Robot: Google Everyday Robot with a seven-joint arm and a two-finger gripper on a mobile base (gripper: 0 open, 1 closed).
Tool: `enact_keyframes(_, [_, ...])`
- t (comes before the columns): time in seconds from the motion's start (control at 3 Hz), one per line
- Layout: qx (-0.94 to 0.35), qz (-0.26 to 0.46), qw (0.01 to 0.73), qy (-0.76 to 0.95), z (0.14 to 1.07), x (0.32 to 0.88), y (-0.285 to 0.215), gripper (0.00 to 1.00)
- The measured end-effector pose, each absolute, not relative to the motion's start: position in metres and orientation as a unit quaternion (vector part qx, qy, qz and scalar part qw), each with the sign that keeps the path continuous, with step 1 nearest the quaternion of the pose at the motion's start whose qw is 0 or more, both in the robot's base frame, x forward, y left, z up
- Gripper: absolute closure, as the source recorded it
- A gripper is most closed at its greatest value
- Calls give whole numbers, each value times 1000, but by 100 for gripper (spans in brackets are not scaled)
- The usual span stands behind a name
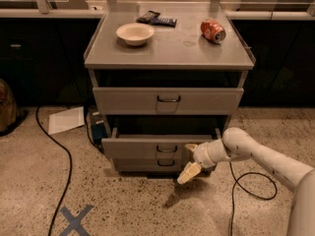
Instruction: Close middle drawer
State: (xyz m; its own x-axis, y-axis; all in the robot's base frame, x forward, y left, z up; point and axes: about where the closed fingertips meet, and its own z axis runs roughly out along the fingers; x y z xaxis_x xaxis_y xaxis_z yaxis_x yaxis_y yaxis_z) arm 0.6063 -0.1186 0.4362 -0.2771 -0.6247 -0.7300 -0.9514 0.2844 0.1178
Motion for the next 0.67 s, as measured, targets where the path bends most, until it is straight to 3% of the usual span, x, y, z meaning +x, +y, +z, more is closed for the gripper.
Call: enact_keyframes(0.67, [-496, 271, 292, 772, 424, 642, -149, 0])
